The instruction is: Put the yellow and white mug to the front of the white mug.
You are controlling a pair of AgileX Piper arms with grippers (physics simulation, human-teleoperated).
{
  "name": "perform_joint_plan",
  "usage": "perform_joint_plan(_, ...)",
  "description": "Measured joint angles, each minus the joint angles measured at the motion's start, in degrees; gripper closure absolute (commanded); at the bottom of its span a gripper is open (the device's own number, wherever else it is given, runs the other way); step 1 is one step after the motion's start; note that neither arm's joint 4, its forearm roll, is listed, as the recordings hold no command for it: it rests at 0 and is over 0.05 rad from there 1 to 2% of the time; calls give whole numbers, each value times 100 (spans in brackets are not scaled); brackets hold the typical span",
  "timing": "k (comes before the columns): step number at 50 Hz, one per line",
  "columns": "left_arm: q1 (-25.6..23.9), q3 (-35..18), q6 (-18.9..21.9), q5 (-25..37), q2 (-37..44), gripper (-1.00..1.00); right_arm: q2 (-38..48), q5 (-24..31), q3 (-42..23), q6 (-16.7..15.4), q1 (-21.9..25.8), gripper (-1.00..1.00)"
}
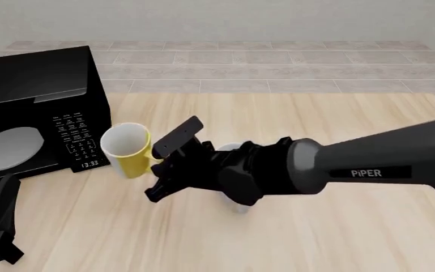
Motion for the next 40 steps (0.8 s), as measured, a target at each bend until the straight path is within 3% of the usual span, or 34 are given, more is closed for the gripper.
perform_joint_plan(14,0,0,0,0,0,-100,-590,180,237,-49,-90,100)
perform_joint_plan(40,0,0,0,0,0,-100,-1384,558,470,-243,-711,100)
